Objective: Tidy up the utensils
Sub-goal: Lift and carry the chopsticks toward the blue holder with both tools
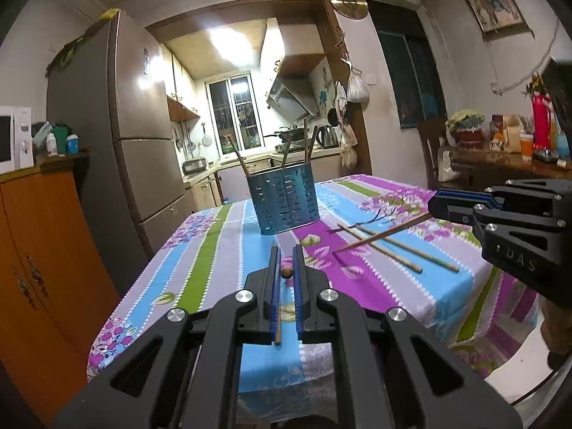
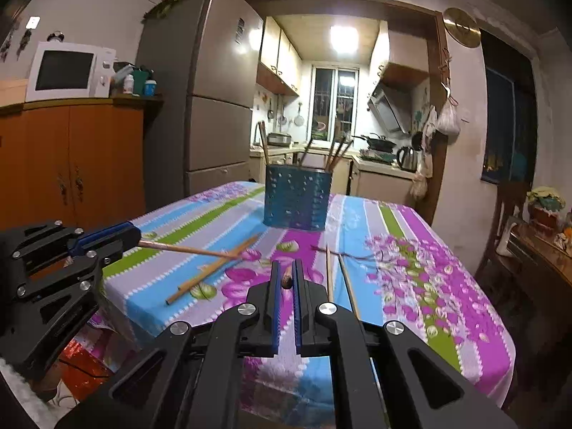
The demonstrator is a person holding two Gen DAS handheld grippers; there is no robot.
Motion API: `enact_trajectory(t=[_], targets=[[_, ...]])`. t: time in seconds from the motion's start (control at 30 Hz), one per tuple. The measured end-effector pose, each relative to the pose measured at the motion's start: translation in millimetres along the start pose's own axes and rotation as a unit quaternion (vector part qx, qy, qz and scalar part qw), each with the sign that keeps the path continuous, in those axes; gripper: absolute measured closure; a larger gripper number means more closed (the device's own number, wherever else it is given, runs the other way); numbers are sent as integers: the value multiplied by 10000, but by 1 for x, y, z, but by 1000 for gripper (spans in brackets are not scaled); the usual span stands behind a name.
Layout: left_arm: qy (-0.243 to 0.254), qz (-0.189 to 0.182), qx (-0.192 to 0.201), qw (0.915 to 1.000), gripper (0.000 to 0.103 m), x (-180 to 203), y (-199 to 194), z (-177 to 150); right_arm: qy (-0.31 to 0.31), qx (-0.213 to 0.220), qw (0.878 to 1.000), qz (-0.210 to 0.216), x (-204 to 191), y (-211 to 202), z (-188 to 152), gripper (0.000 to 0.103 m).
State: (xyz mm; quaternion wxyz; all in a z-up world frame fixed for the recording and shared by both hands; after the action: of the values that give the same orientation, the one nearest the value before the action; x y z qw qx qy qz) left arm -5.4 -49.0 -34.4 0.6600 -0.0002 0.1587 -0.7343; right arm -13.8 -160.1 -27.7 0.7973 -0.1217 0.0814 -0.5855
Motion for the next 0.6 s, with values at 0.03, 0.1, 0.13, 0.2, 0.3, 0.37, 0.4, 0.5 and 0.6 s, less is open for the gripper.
enact_trajectory(t=[0.03,0.1,0.13,0.2,0.3,0.37,0.4,0.5,0.6], targets=[[-67,-40,0,10000,98,-2,0,4,17,23,10000,25,0,-1,3,96],[-165,-110,-16,9998,98,-4,0,11,36,106,9999,82,0,-5,13,96],[-207,-143,-21,9997,98,-4,-1,13,29,144,9998,104,0,-7,18,96],[-287,-229,-23,9993,98,-5,0,22,18,204,9997,134,-1,-9,27,96],[-343,-336,9,9988,98,-5,-3,33,5,275,9994,190,-1,-10,38,96],[-372,-397,18,9985,98,-4,-4,39,16,303,9993,229,-1,-11,45,96],[-391,-431,15,9983,98,-4,-4,42,18,326,9992,243,0,-11,48,96],[-432,-499,5,9978,98,-5,-2,51,3,364,9989,279,2,-11,57,96],[-478,-588,-44,9971,98,-7,3,57,-21,382,9987,322,4,-8,65,96]])
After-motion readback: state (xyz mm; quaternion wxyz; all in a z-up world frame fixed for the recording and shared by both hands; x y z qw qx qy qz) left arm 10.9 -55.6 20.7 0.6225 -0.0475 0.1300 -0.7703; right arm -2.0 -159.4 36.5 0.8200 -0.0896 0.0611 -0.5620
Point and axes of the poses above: each gripper's, at about its wrist camera, not at the fingertips, and y roughly the way its jaws point, x to its right, z to its top, the point moved 9 cm from there along y, roughly the way its jaws point, and after that the axes turned 6 degrees about z, right-handed, at the moved point
